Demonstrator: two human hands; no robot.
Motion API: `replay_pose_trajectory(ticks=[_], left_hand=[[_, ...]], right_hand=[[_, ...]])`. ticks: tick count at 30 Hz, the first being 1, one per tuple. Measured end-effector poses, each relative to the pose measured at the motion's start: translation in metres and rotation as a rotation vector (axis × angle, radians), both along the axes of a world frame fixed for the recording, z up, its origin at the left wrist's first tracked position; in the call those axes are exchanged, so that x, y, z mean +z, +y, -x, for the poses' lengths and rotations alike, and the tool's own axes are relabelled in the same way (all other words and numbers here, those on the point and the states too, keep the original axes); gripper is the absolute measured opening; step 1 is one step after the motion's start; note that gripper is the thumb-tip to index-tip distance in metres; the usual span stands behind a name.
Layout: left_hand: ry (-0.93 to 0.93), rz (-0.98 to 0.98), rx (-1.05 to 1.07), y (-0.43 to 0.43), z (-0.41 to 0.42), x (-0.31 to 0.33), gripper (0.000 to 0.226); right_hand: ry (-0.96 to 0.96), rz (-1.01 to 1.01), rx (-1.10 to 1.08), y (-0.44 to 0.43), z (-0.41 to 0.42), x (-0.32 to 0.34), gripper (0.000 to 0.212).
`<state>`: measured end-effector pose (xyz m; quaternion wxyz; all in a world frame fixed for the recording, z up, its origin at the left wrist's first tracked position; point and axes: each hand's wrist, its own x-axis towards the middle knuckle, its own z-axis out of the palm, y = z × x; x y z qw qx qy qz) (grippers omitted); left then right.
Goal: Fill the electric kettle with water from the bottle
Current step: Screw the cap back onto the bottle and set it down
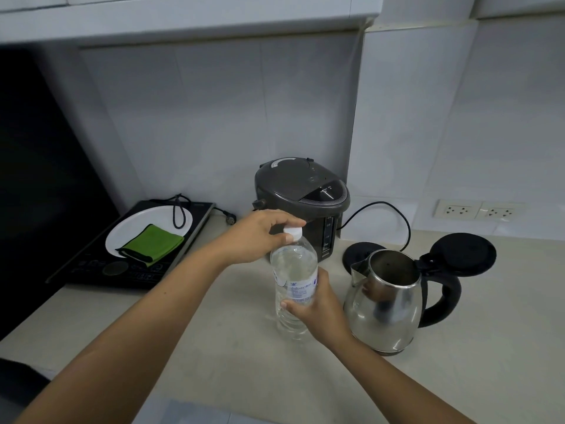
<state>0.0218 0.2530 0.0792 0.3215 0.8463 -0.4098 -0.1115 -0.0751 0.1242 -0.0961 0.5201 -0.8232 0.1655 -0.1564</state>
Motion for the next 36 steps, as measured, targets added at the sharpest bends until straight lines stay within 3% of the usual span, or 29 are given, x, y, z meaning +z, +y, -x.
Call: replay_pose_trajectory(ticks=[4, 7, 14, 21, 25, 32, 36], left_hand=[[0.030, 0.127, 0.136, -0.003, 0.000, -0.009, 0.036], [-0.057, 0.147, 0.218, -0.008, -0.001, -0.012, 0.027], [-0.160, 0.031, 0.106, -0.007, -0.001, -0.002, 0.029], [-0.064, 0.056, 0.157, -0.007, -0.001, -0.007, 0.040], [-0.043, 0.087, 0.250, -0.013, 0.002, -0.014, 0.032], [-0.105, -0.070, 0.030, -0.003, -0.007, -0.002, 0.034], [-0.141, -0.082, 0.010, -0.004, -0.009, -0.005, 0.037]], right_hand=[[0.011, -0.006, -0.009, 0.000, 0.001, 0.002, 0.081], [0.016, 0.005, -0.008, 0.000, 0.002, 0.004, 0.081], [0.024, 0.012, -0.005, 0.000, 0.001, 0.005, 0.079], [0.024, 0.022, -0.003, 0.000, 0.002, 0.005, 0.081], [0.027, 0.018, 0.000, 0.000, 0.001, 0.005, 0.079], [0.029, 0.018, -0.005, 0.000, 0.001, 0.004, 0.077], [0.030, 0.021, -0.002, 0.000, 0.000, 0.005, 0.078]])
